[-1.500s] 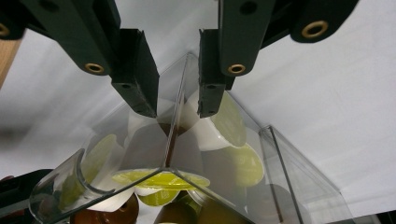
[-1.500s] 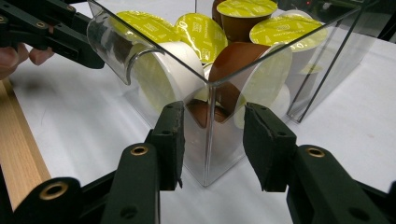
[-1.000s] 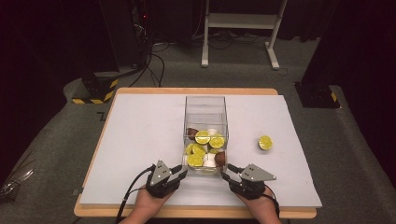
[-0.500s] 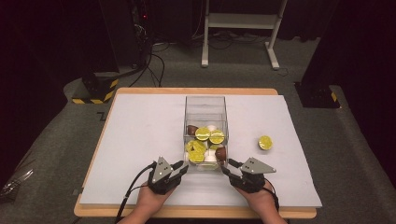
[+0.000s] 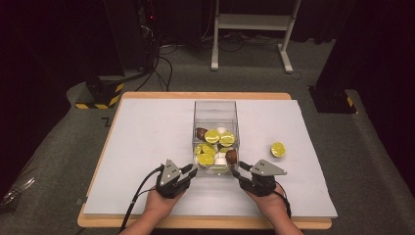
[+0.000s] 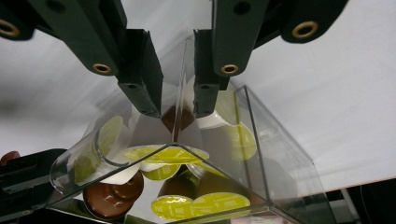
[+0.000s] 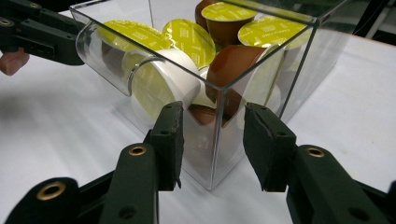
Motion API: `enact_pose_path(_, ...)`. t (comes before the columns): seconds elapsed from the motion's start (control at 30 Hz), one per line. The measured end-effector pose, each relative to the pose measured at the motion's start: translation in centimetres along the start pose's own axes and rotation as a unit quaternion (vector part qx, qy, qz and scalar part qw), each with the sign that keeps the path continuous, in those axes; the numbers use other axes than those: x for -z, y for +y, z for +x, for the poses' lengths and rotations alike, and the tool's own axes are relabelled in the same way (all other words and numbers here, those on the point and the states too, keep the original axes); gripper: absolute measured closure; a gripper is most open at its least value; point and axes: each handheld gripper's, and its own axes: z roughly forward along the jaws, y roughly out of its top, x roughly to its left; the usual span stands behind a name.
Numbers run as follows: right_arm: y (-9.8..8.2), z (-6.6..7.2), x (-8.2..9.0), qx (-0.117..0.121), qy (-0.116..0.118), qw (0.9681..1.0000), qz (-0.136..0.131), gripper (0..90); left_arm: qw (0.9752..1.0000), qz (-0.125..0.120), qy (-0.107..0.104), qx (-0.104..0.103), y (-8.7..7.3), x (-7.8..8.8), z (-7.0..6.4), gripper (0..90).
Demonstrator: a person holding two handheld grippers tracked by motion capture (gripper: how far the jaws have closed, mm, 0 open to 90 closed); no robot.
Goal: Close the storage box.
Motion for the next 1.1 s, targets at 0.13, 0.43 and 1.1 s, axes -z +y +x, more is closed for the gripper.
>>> enact_pose_path(0.13,0.2,-0.4,-0.1,-0.012,-0.001,0.9999,-0.007,58.1,1.0000,-0.008,0.002,0.000,0.4,-0.4,-0.1,72.6)
enact_pose_path(0.43,0.8,-0.4,-0.3,-0.014,-0.015,0.9996,-0.020,59.1,0.9997,-0.023,-0.001,0.006,0.5,-0.9,0.5,72.3)
enact_pose_path(1.1,0.6,-1.2,-2.2,-0.028,-0.040,0.9988,0.001,34.6,0.9980,-0.034,0.050,0.019,0.6,-2.4,1.4,40.5)
